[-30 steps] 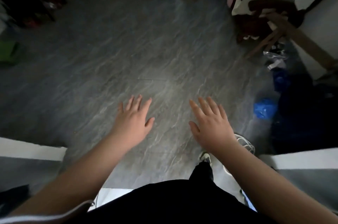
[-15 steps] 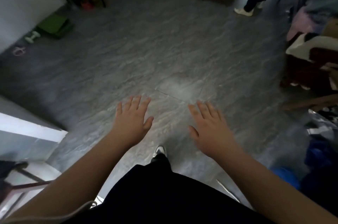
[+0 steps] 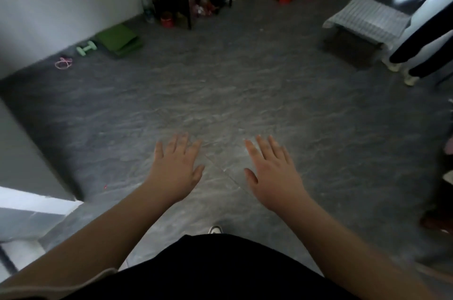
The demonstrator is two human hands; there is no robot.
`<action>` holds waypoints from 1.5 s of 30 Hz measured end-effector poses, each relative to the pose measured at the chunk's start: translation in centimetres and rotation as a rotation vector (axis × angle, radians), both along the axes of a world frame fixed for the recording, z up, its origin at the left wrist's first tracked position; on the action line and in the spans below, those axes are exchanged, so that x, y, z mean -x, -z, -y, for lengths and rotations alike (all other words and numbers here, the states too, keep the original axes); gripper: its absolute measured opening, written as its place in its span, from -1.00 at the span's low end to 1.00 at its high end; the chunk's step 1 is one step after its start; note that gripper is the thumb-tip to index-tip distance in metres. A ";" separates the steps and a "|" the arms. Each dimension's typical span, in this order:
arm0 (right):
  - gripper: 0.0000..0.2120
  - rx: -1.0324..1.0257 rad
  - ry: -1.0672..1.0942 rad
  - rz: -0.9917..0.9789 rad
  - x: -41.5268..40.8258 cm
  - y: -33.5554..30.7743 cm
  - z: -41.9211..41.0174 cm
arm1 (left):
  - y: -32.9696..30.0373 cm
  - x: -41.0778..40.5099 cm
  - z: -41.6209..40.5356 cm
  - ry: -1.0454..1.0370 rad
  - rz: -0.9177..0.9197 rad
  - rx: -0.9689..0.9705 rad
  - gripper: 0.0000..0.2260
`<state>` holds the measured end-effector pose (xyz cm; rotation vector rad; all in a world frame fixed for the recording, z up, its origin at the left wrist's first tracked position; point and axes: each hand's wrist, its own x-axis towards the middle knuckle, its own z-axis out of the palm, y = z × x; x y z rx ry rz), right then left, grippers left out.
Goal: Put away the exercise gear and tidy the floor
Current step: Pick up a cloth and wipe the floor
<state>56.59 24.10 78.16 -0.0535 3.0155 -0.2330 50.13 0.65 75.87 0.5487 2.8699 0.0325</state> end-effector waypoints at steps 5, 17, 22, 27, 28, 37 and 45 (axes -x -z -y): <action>-0.38 0.012 -0.052 -0.007 11.3 -1.2 -2.5 | -1.9 10.9 -1.8 -0.100 -0.031 -0.027 -0.40; -0.36 0.032 -0.212 -0.023 44.4 -0.9 -10.7 | -1.7 39.3 -9.1 -0.283 -0.059 -0.077 -0.40; -0.36 0.029 -0.315 0.001 58.8 -2.4 -11.7 | -3.5 50.9 -10.5 -0.367 -0.085 -0.082 -0.40; -0.36 0.046 -0.366 0.011 71.4 -2.7 -10.2 | -3.8 61.5 -9.2 -0.392 -0.092 -0.100 -0.40; -0.36 0.042 -0.375 0.012 74.0 -2.5 -9.8 | -3.4 63.8 -8.7 -0.402 -0.093 -0.104 -0.40; -0.36 0.026 -0.379 0.006 98.8 -1.8 -2.4 | -2.4 89.1 -1.9 -0.418 -0.049 -0.112 -0.39; -0.37 0.074 -0.313 -0.040 116.8 -3.5 1.6 | -5.1 110.2 1.8 -0.315 -0.072 -0.068 -0.38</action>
